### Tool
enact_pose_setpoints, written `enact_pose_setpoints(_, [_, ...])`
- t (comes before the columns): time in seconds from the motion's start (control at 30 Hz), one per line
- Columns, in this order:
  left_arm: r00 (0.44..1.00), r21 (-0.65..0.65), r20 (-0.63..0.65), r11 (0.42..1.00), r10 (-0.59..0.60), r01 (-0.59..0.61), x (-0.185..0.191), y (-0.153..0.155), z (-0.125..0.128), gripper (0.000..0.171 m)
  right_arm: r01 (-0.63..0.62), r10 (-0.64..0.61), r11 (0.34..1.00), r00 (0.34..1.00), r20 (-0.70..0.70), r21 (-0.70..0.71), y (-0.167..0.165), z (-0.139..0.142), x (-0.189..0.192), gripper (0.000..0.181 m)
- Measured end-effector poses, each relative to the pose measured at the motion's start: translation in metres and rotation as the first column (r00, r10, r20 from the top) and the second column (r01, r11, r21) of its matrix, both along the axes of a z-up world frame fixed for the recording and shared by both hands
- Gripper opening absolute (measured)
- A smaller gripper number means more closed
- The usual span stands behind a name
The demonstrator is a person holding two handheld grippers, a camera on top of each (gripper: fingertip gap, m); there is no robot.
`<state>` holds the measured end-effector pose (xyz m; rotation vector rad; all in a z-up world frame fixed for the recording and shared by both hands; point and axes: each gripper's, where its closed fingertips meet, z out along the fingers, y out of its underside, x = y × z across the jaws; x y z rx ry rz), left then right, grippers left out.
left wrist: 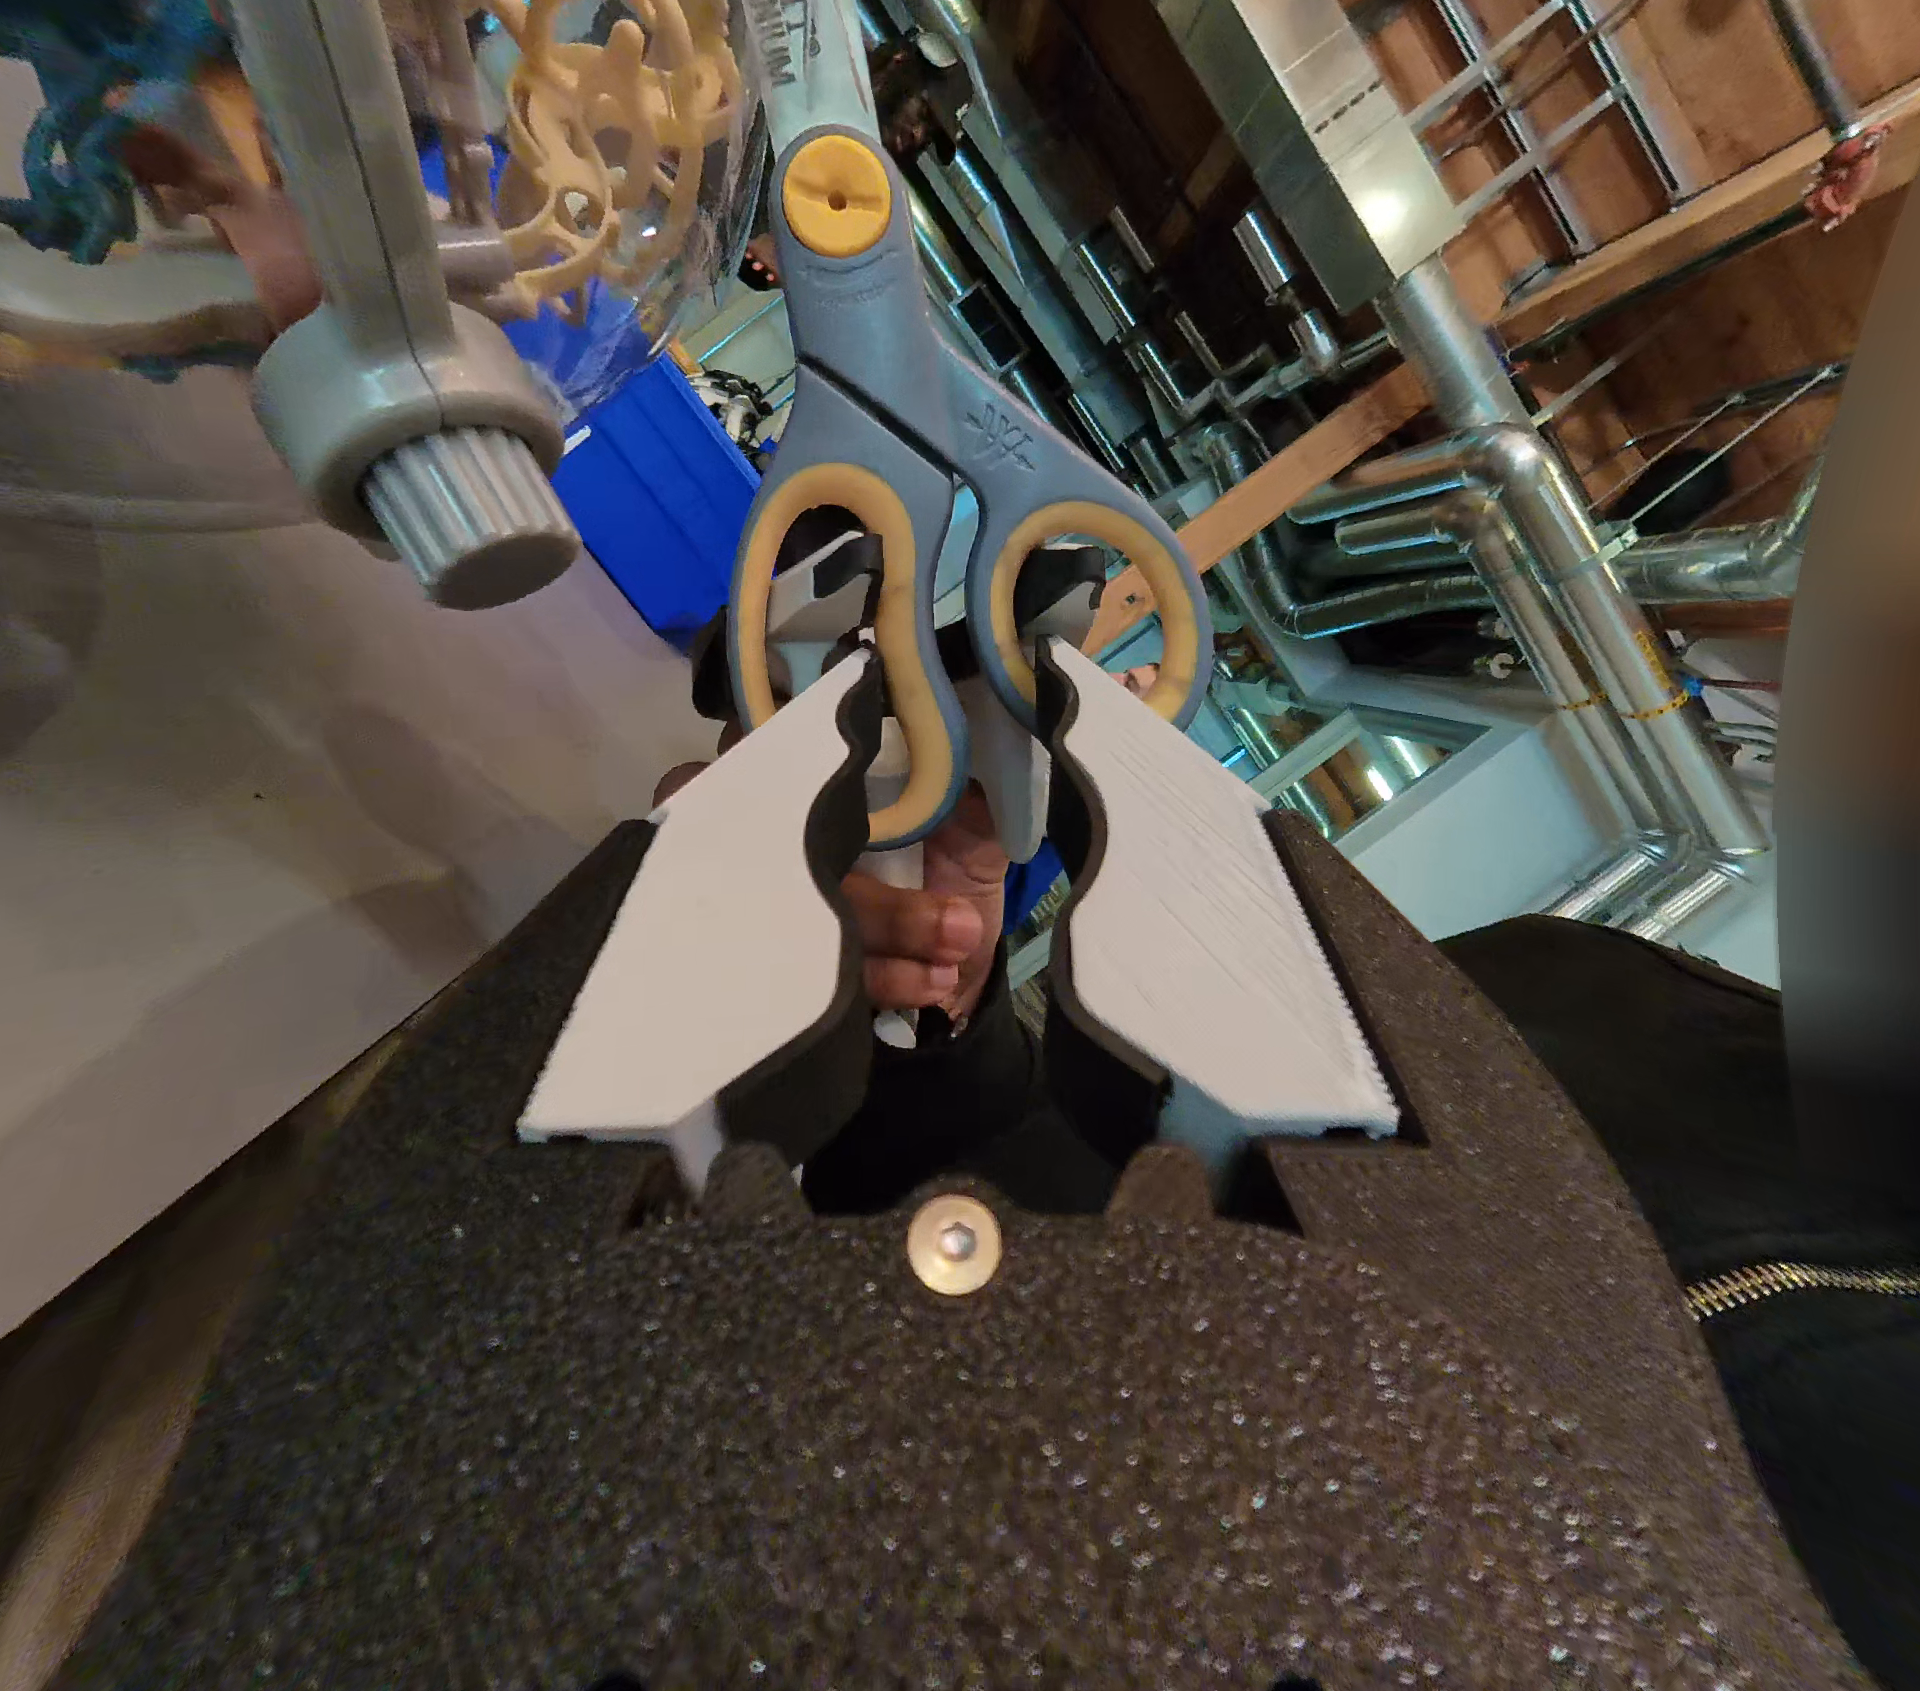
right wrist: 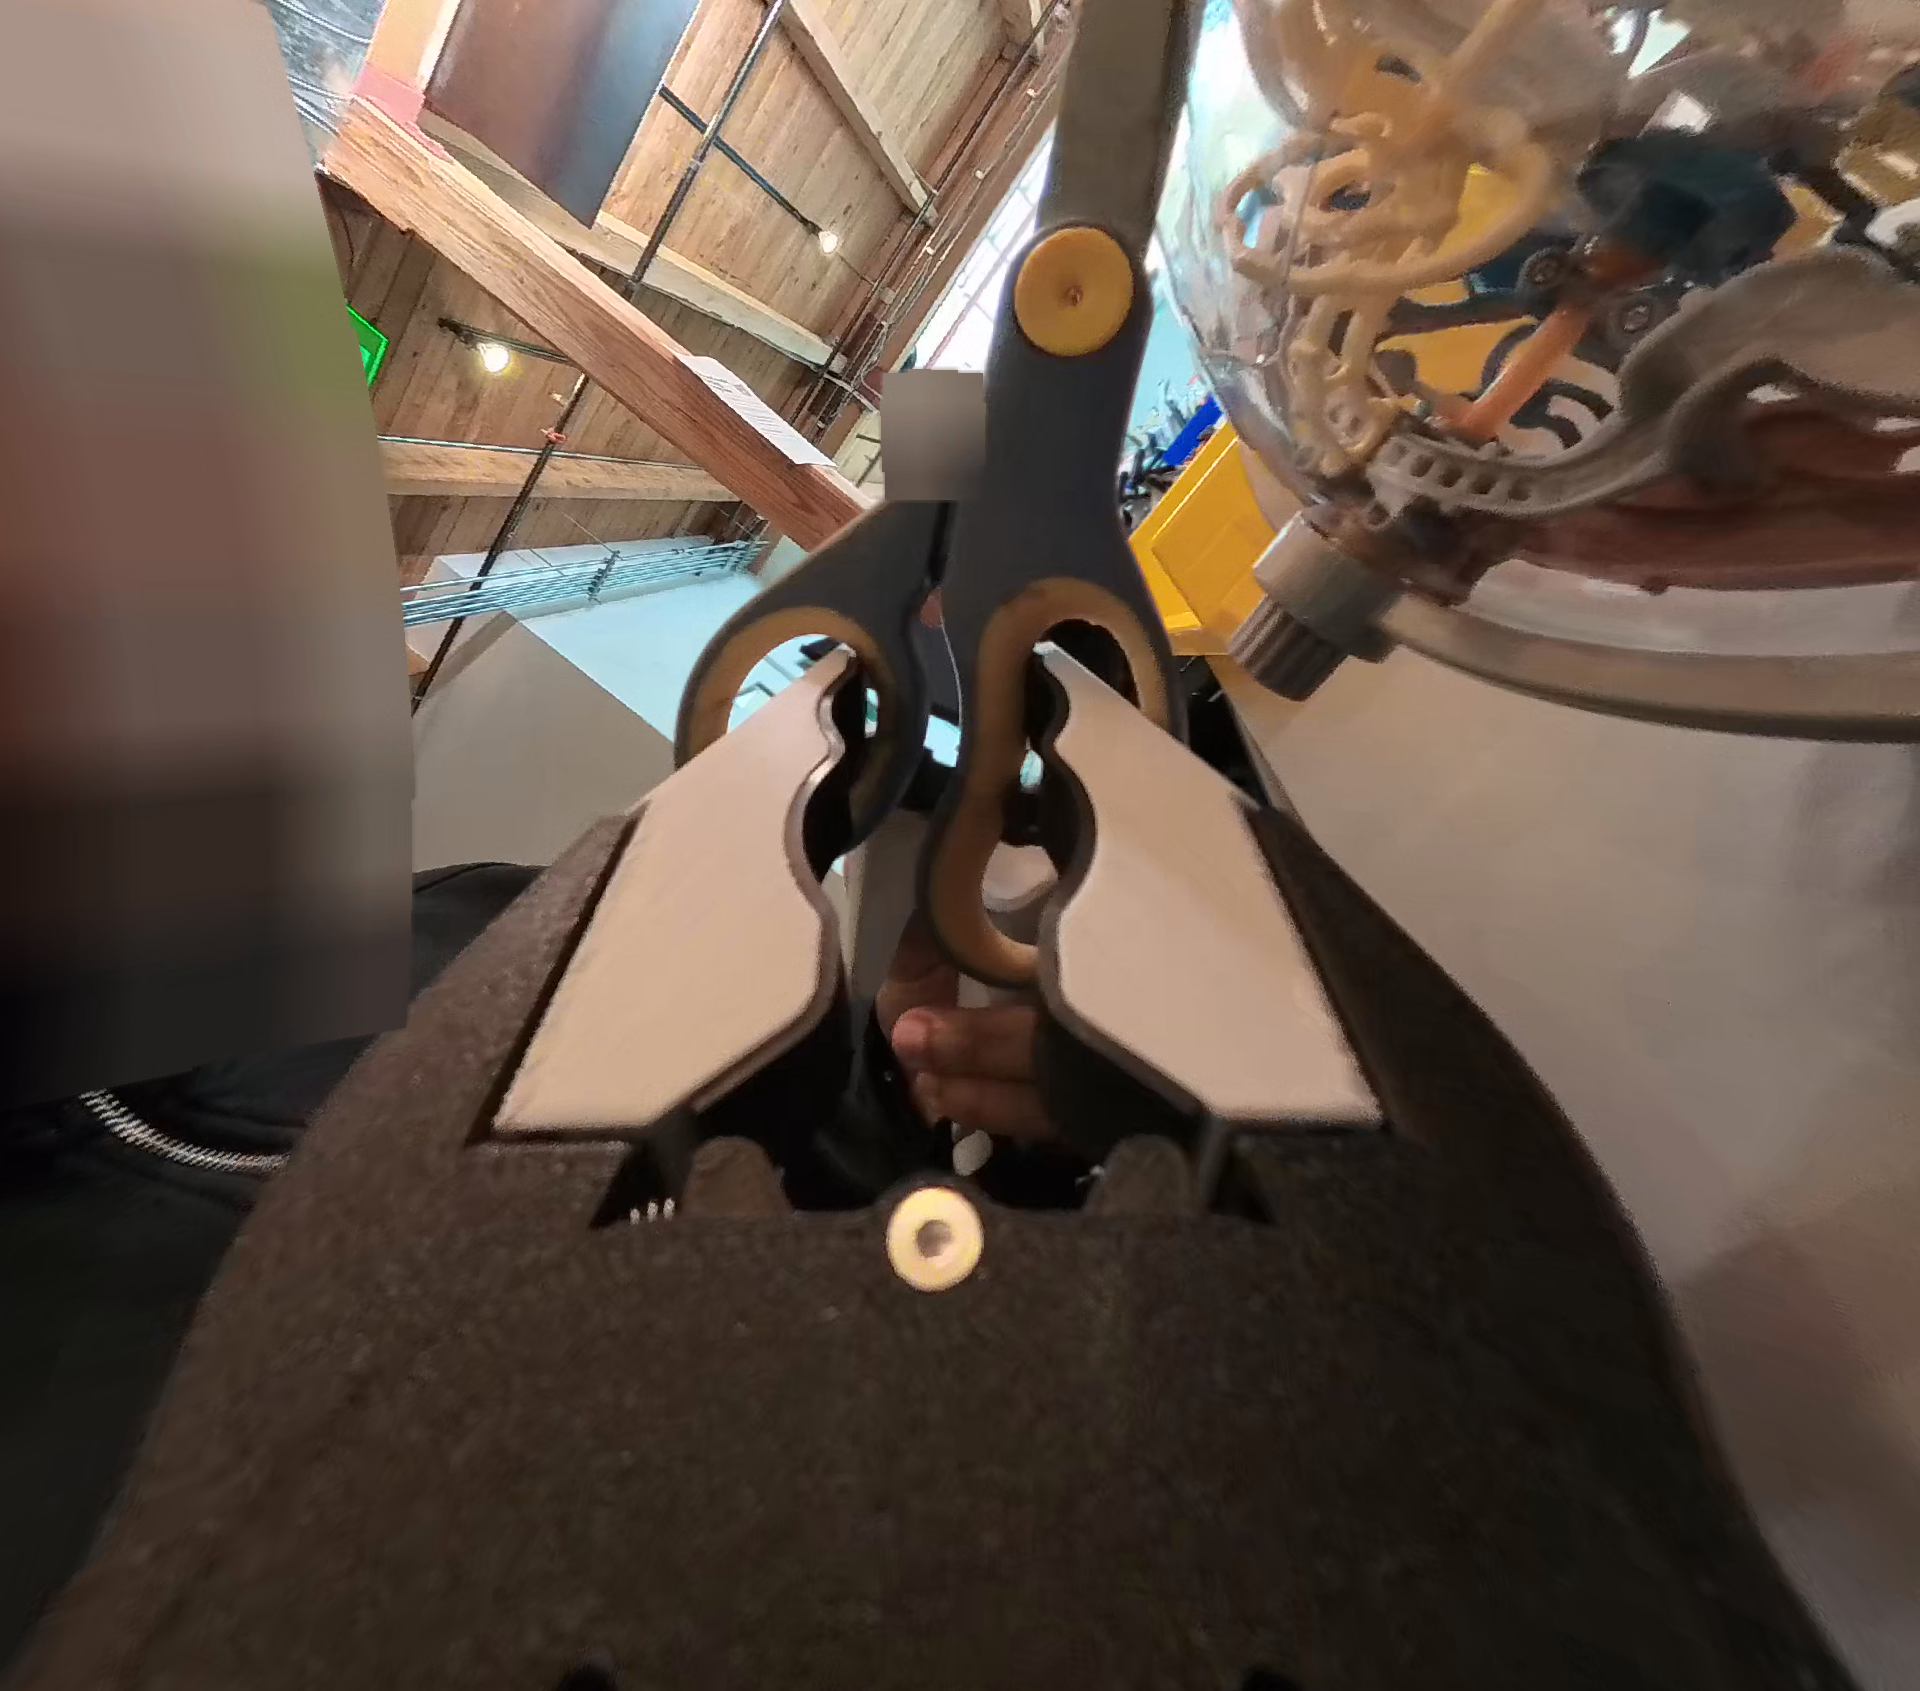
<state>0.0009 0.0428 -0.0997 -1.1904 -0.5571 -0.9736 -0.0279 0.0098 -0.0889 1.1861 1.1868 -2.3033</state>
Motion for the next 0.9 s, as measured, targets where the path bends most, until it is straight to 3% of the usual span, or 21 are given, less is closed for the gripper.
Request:
enact_pose_setpoints(0.17, [1.000,-0.010,-0.003,1.000,-0.002,0.002,0.002,0.000,0.000,0.026,0.049,-0.048,0.996,0.999,-0.013,0.077,0.007,-0.003,0.000,0.034])
enact_pose_setpoints(0.3, [0.999,-0.019,-0.031,1.000,0.009,-0.009,0.002,-0.001,0.003,0.025,0.190,-0.181,0.974,0.980,-0.082,0.124,0.034,0.003,0.007,0.037])
enact_pose_setpoints(0.47, [0.999,-0.030,-0.033,0.999,0.023,-0.024,-0.001,-0.001,0.001,0.024,0.354,-0.262,0.891,0.913,-0.313,0.285,0.031,0.018,0.033,0.040])
enact_pose_setpoints(0.53, [0.999,-0.037,-0.029,0.999,0.033,-0.034,-0.002,0.000,-0.001,0.024,0.443,-0.251,0.787,0.866,-0.432,0.431,0.015,0.017,0.038,0.042])
enact_pose_setpoints(0.63, [0.999,-0.037,-0.024,0.999,0.031,-0.031,-0.002,0.000,-0.002,0.023,0.595,-0.217,0.512,0.787,-0.577,0.620,0.004,0.005,0.029,0.042])
enact_pose_setpoints(0.73, [0.999,-0.009,-0.011,0.999,0.042,-0.042,-0.005,-0.003,0.003,0.023,0.685,-0.164,0.273,0.725,-0.669,0.675,0.002,-0.003,0.019,0.037])
enact_pose_setpoints(0.8, [0.998,-0.006,-0.021,0.998,0.061,-0.061,-0.009,-0.007,0.006,0.023,0.703,-0.114,0.178,0.709,-0.695,0.688,0.003,-0.008,0.015,0.033])
enact_pose_setpoints(0.9, [0.997,-0.029,-0.033,0.997,0.066,-0.067,-0.013,-0.009,0.003,0.023,0.717,-0.092,0.112,0.697,-0.711,0.688,0.007,-0.008,0.011,0.013])
